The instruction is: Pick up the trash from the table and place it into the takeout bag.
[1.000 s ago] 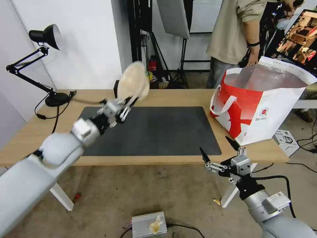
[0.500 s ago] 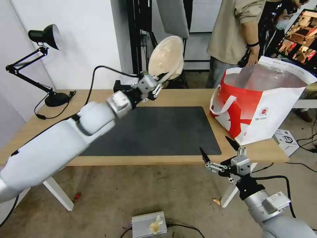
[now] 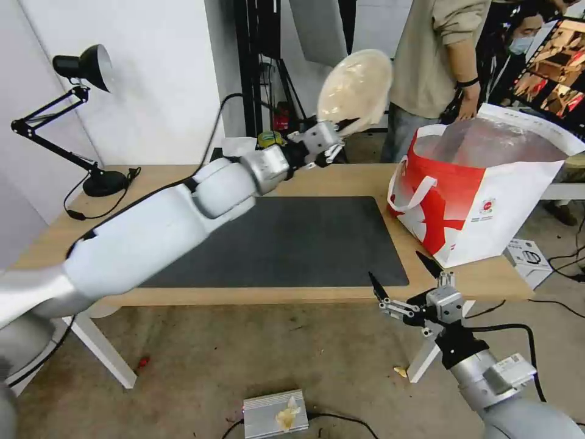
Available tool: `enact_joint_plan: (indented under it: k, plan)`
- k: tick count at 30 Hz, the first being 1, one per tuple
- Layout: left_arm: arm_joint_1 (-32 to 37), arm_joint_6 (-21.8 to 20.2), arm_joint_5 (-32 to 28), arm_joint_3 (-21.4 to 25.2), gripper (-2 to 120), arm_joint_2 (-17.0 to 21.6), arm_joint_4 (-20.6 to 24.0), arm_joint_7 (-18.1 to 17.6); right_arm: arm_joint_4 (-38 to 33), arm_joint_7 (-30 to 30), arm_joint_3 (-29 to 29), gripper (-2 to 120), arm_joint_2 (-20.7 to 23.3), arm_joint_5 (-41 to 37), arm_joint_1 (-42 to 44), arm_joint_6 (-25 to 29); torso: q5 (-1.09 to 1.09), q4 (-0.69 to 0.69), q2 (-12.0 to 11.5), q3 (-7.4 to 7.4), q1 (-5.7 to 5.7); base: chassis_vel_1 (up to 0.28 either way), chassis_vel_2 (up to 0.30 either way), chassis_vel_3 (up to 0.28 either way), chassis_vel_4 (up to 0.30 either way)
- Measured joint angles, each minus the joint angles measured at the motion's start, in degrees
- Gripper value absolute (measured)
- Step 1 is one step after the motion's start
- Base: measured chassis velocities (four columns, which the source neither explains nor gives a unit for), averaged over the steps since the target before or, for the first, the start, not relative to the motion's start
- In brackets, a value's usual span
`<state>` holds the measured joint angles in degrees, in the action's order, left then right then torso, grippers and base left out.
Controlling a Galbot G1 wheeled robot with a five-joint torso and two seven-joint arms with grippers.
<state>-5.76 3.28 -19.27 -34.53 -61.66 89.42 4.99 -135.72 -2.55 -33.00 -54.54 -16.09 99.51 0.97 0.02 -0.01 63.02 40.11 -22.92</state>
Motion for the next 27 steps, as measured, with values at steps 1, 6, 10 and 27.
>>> enact_joint_plan:
  k: [1, 6, 10, 27]
  plan:
    - [0.0, 0.0, 0.0, 0.0, 2, 0.0, 0.0, 0.0, 0.0, 0.0, 0.0, 100, 0.0, 0.0, 0.0, 0.0, 0.00, 0.00, 0.0, 0.00, 0.00, 0.000, 0.000, 0.000, 0.000]
    - [-2.3, 1.1, 3.2, -0.9, 2, -4.0, -4.0, 1.1, 0.0, 0.0, 0.0, 100, 0.0, 0.0, 0.0, 0.0, -0.01, 0.01, 0.0, 0.00, 0.00, 0.000, 0.000, 0.000, 0.000]
    - [-3.4, 1.5, 4.2, -1.5, 2, -5.8, -6.1, 1.3, 0.0, 0.0, 0.0, 100, 0.0, 0.0, 0.0, 0.0, -0.01, 0.01, 0.0, 0.00, 0.00, 0.000, 0.000, 0.000, 0.000]
    - [-5.1, 2.0, 14.2, -3.1, 2, -14.2, -15.6, 2.0, 0.0, 0.0, 0.0, 100, 0.0, 0.0, 0.0, 0.0, -0.01, 0.02, 0.0, 0.00, 0.00, 0.000, 0.000, 0.000, 0.000]
